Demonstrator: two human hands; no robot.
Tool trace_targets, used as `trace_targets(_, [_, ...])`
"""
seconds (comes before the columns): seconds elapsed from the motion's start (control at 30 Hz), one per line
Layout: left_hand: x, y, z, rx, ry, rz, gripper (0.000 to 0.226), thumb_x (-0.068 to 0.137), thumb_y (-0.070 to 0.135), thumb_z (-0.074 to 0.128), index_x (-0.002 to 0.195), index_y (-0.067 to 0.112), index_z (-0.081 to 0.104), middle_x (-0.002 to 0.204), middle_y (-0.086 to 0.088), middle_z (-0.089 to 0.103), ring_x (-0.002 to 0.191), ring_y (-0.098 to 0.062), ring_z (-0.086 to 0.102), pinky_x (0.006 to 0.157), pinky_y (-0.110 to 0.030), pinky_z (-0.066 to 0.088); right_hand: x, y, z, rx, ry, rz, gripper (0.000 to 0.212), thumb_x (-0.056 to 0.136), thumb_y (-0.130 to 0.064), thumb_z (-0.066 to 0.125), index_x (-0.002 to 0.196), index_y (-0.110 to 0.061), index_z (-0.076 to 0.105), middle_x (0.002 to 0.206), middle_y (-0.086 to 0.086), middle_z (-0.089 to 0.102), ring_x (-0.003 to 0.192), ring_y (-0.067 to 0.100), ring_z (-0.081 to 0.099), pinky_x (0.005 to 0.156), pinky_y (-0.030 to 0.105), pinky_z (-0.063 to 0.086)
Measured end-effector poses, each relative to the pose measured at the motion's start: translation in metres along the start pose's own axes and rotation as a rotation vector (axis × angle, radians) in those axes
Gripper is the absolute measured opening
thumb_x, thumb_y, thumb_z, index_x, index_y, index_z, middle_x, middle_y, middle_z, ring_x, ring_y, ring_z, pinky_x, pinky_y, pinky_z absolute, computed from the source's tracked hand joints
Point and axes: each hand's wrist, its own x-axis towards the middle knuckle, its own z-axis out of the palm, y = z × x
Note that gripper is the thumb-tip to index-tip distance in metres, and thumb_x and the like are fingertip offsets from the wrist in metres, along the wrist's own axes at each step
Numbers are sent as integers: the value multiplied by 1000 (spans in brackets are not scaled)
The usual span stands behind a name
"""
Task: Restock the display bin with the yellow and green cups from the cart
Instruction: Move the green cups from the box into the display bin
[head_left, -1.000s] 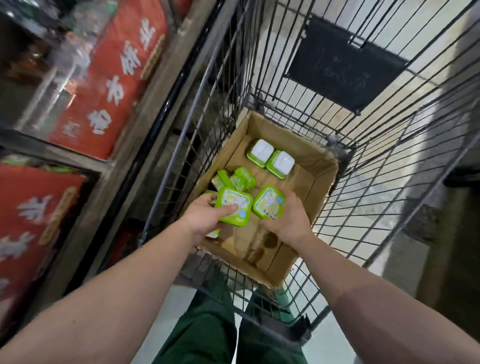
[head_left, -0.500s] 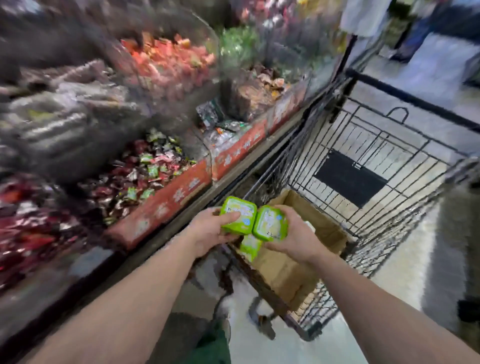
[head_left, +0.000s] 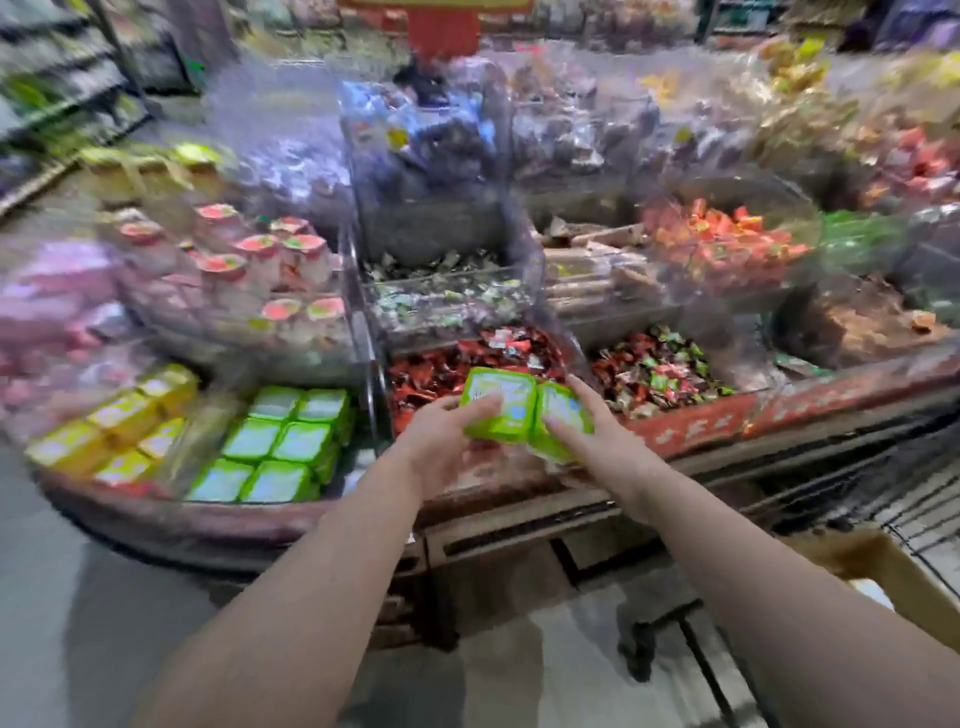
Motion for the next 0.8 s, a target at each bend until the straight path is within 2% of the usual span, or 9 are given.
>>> trace_targets(0.1, [-14,27,-81,-31,81,73,25,85,24,65,102,6,67,86,-8,73,64,-17,68,60,-28,55,38,-31,82,82,-92,-58,75,92,-24,62,152,-30,17,137,3,50,110,13,55,91,22,42])
trace_targets(0.2, [-19,53,-169,-59,142,117,13,88,23,61,93,12,67,77,-1,72,62,-11,67,61,-24,55,84,-53,169,259,-81,-19,83,82,-12,74,148,-21,25,120,3,59,94,12,62,79,24,50])
trace_targets(0.3, [-11,78,-258,-16,203,134,10,88,21,63,84,13,67,72,2,71,64,-11,67,62,-24,53,131,-70,254,448,-146,91,55,69,-18,83,116,-3,59,93,9,67,73,19,62,57,25,48])
trace_targets(0.37, [-5,89,-304,15,258,125,8,85,19,66,84,11,68,73,-1,73,68,-16,67,64,-27,51,153,-75,294,477,-209,149,31,71,-16,80,96,-3,67,81,10,65,64,19,57,55,22,45])
trace_targets(0.43, [5,100,-339,31,282,97,6,85,16,66,85,10,67,71,-1,72,63,-14,67,60,-25,52,169,-72,318,479,-210,178,13,79,-1,70,90,-6,68,74,6,68,56,12,59,52,20,48])
trace_targets(0.53, [21,110,-371,39,266,36,6,85,15,66,88,9,66,70,-3,72,57,-12,67,53,-22,54,182,-64,334,449,-197,288,15,79,7,68,88,-4,69,73,8,70,60,16,63,54,22,52])
trace_targets(0.63, [31,109,-383,23,229,5,11,87,15,65,94,7,67,76,-5,73,61,-13,69,54,-23,54,186,-49,342,197,-221,373,20,77,5,73,91,-8,66,72,6,66,58,13,60,56,22,51])
trace_targets(0.7, [38,103,-390,11,197,-29,12,87,16,65,95,7,67,80,-6,73,66,-14,70,62,-24,55,189,-42,351,25,-191,393,36,77,2,74,109,-9,62,77,9,62,50,10,57,47,22,46])
trace_targets(0.8, [40,94,-396,0,194,-67,10,85,18,67,91,10,68,85,-6,75,71,-15,71,80,-34,52,195,-37,361,2,-98,404,54,79,-1,73,127,-10,53,92,12,61,50,13,54,40,19,40])
